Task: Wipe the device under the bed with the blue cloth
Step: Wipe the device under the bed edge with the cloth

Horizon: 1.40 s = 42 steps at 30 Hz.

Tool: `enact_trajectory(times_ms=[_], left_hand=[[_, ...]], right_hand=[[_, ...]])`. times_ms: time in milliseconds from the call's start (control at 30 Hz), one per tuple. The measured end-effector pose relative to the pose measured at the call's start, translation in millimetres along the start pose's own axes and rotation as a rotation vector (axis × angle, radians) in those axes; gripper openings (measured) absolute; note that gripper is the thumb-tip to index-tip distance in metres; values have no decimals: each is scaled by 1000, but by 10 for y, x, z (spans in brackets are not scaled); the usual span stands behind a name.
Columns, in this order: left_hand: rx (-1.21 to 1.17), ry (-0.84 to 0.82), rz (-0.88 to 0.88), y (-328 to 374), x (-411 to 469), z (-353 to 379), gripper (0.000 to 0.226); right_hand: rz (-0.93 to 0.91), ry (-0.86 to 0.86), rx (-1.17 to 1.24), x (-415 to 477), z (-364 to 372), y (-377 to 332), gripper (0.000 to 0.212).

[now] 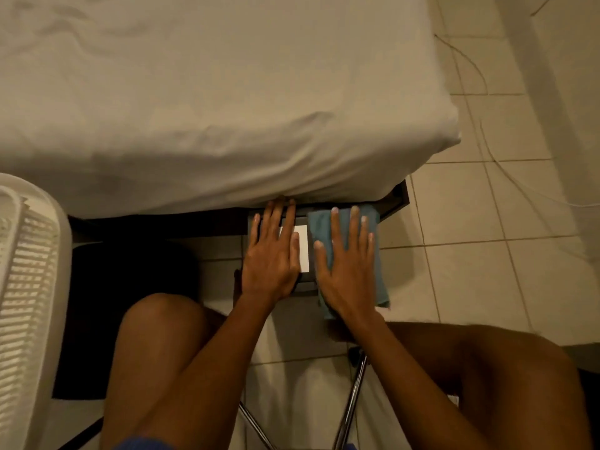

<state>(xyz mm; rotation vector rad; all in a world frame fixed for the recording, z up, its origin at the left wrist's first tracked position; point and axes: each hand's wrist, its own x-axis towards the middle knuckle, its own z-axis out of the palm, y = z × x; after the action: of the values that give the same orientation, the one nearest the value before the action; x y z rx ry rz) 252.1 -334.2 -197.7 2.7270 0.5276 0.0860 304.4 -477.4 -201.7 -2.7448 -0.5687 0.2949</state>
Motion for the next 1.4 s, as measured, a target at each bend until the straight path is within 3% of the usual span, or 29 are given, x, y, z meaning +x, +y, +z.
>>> enact_trajectory(times_ms=[100,267,433,567,733,900,1067,1267,1400], left_hand=[[-12,-8,8,21,13,6,57],[-4,-12,0,-9,5,39,57],[-11,-16,-2,8,21,26,57],[3,-11,9,0,-1,36,57],[6,-7,12,12,11,15,57],[51,-13,14,9,1,34,59],[50,-12,12,15,16,41,58],[74,-27,4,-6,9,52,59],[61,-21,5,11,30,23,58]], right_hand=[[-45,-122,-112,-15,66,220,65],[105,95,36,140,-128,-102,68],[-38,5,33,-144,-64,103,70],[136,70,12,134,-64,-59,71],[-51,-7,-7,-130,-51,61,72],[150,81,-2,211,-96,-107,69],[-102,22,3,-96,-111,97,69],[203,70,30,292,-124,-110,67],[-67,20,28,-64,-148,48,67]])
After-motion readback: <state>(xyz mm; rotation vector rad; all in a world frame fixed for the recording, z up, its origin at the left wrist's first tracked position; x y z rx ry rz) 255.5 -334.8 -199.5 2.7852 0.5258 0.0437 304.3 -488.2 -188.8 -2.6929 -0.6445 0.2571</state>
